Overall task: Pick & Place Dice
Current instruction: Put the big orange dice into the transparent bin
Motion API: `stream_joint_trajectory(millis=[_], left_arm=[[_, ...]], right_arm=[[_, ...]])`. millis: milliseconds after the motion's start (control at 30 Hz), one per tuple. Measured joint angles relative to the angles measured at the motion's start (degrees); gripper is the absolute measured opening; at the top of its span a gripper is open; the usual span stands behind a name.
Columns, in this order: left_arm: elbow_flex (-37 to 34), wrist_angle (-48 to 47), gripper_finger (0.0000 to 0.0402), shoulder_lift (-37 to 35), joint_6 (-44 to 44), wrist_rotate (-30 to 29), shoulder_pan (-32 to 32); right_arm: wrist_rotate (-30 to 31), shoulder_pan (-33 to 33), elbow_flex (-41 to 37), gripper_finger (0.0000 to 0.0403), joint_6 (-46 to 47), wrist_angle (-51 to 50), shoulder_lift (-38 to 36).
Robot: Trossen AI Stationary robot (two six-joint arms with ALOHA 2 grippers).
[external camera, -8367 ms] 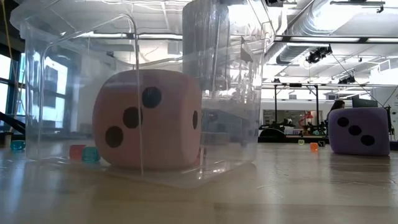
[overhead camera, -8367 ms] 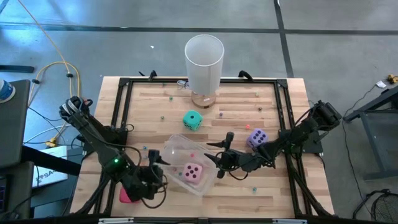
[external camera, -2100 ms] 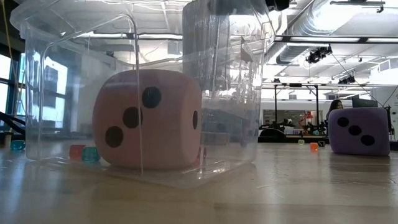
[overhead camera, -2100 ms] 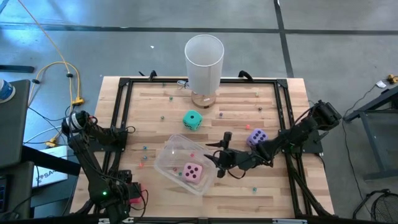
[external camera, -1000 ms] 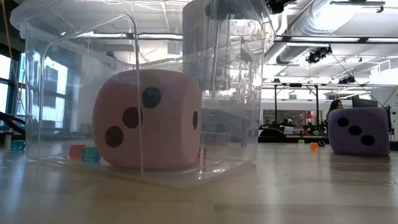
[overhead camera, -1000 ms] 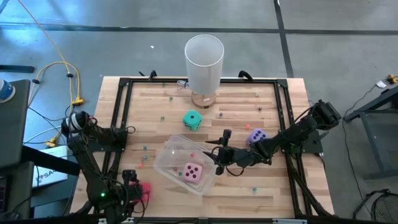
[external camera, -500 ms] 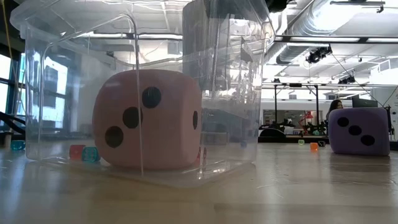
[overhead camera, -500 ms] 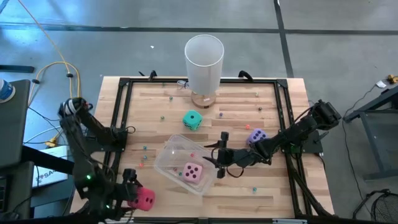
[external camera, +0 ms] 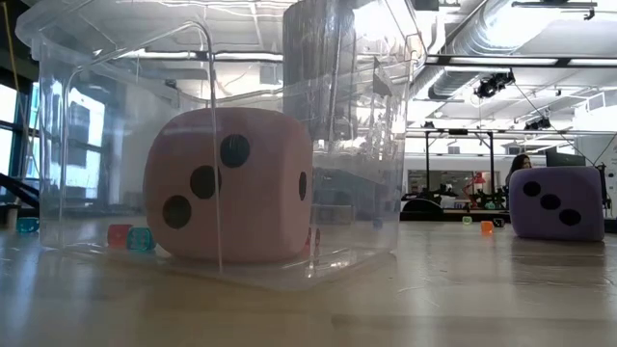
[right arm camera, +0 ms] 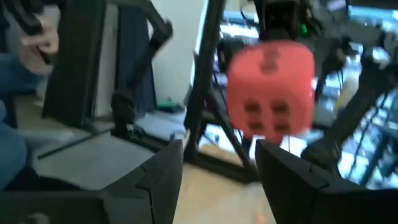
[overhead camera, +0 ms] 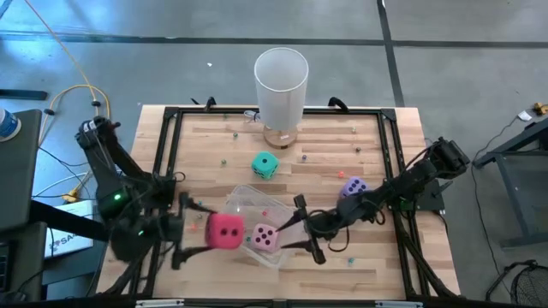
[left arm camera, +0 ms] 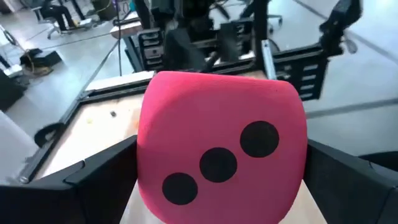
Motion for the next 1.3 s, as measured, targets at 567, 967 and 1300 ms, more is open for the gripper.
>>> stream_joint_trajectory(millis=[567, 967, 1300], left_arm=[[-0.1, -2.3, 0.0399, 8.0, 0.9, 27.7, 28.6], [-0.1, -2.1, 0.0399, 8.1, 1.1, 29.2, 27.9], [-0.2, -2.6, 0.0399, 8.2, 4.1, 29.4, 28.1]], right_arm=[[-1.6, -4.1, 4.7, 0.0192, -3.7, 6.2, 1.0], [-0.9, -12.4, 8.8, 0.0192, 7.9, 0.7, 10.5], [-2.3, -11.7, 8.9, 0.0192, 12.9, -5.7, 12.1]])
